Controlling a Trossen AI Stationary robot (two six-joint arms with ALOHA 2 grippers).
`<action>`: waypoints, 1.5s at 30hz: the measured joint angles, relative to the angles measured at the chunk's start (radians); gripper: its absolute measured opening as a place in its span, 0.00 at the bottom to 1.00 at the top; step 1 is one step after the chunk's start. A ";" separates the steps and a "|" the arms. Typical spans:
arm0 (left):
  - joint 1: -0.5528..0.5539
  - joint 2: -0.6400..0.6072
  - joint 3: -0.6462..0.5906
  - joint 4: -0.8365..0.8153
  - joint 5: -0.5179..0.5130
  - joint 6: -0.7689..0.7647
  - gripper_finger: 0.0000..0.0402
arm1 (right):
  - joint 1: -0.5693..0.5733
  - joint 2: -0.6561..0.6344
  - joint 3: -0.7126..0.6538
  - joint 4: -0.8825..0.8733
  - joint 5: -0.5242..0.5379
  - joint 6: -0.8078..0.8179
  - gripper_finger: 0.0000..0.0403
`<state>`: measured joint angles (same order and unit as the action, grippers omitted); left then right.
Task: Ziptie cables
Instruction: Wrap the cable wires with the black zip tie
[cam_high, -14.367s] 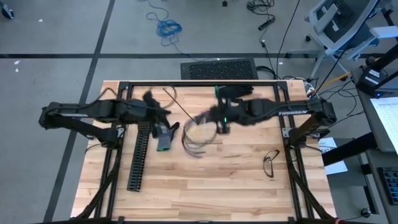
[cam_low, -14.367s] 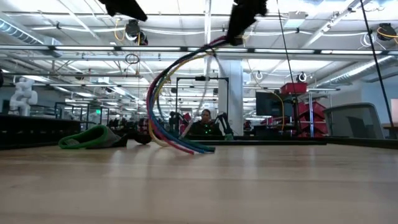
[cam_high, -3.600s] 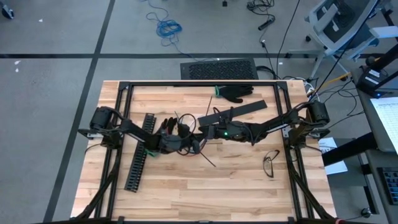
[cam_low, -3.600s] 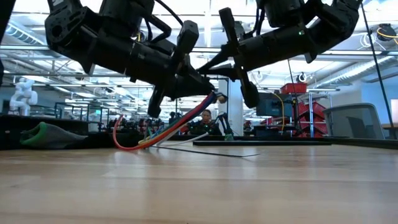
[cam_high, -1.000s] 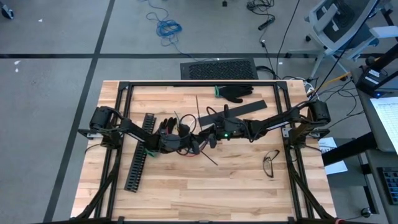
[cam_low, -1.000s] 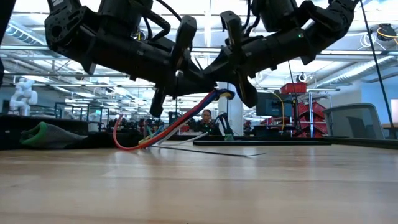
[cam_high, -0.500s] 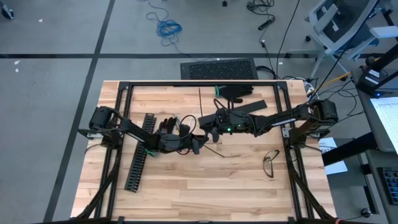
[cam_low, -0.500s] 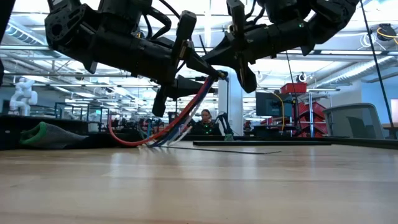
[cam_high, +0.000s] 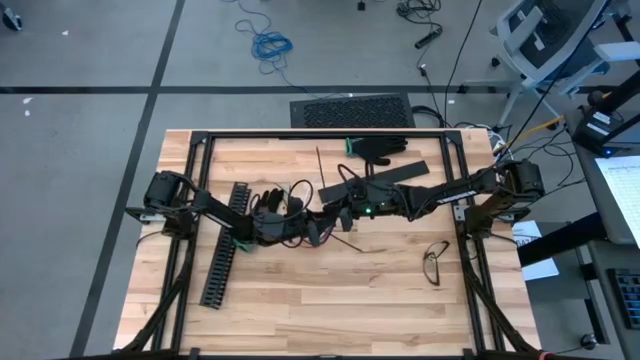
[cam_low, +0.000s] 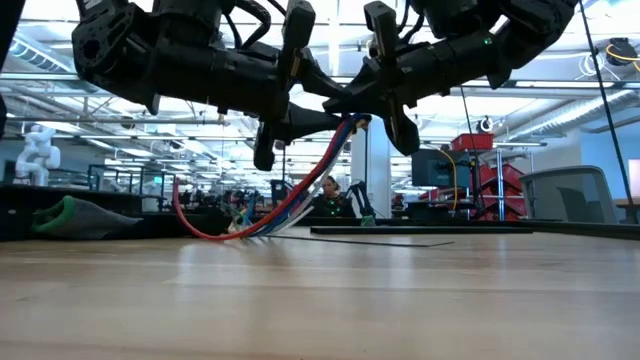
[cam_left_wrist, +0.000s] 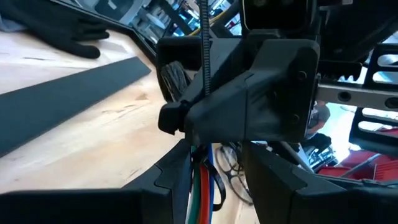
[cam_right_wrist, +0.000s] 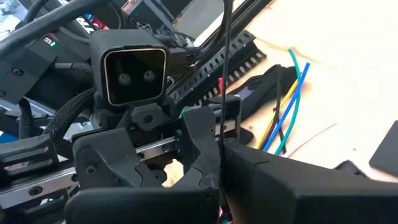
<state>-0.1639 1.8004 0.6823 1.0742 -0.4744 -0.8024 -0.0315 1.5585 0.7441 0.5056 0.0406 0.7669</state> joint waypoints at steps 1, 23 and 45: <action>0.000 0.000 0.000 -0.005 0.000 -0.001 0.35 | 0.000 0.000 0.000 -0.002 -0.005 0.006 0.00; 0.003 -0.001 0.002 -0.055 -0.173 0.024 0.00 | 0.024 0.003 -0.002 0.034 -0.002 0.047 0.00; -0.014 0.013 0.000 -0.212 -0.114 -0.091 0.00 | 0.000 0.001 -0.001 0.184 0.012 0.059 0.00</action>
<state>-0.1780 1.8131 0.6827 0.8620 -0.5885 -0.8930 -0.0317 1.5593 0.7429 0.6898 0.0528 0.8261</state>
